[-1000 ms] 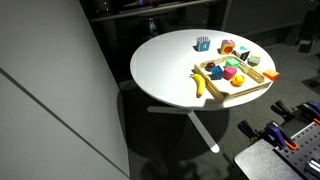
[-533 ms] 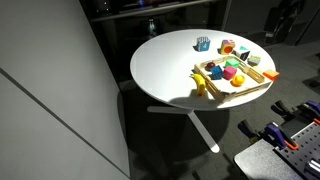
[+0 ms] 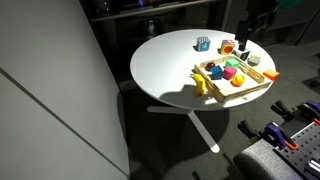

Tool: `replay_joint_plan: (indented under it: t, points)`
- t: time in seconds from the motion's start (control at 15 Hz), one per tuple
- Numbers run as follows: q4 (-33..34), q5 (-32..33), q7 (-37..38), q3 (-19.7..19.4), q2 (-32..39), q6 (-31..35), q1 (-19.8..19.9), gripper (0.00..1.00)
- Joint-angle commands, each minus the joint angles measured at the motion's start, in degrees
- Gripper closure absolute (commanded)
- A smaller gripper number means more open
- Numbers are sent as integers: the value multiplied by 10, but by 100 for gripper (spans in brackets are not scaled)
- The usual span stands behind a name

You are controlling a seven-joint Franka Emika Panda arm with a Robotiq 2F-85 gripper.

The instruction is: Put the banana in the crate

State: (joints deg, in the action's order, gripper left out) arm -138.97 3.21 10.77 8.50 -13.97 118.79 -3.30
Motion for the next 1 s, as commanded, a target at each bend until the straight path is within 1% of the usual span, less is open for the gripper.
replay_joint_plan:
  t: [0.0, 0.13, 0.47, 0.53, 0.93]
  points:
    - [20, 6, 58, 3, 40, 31, -1, 0]
    - [20, 2, 83, 4, 57, 50, -4, 0]
    - [18, 17, 136, 8, 90, 88, -12, 0]
    - [5, 0, 107, 0, 77, 83, -14, 0]
    - [4, 0, 110, -1, 83, 85, -16, 0]
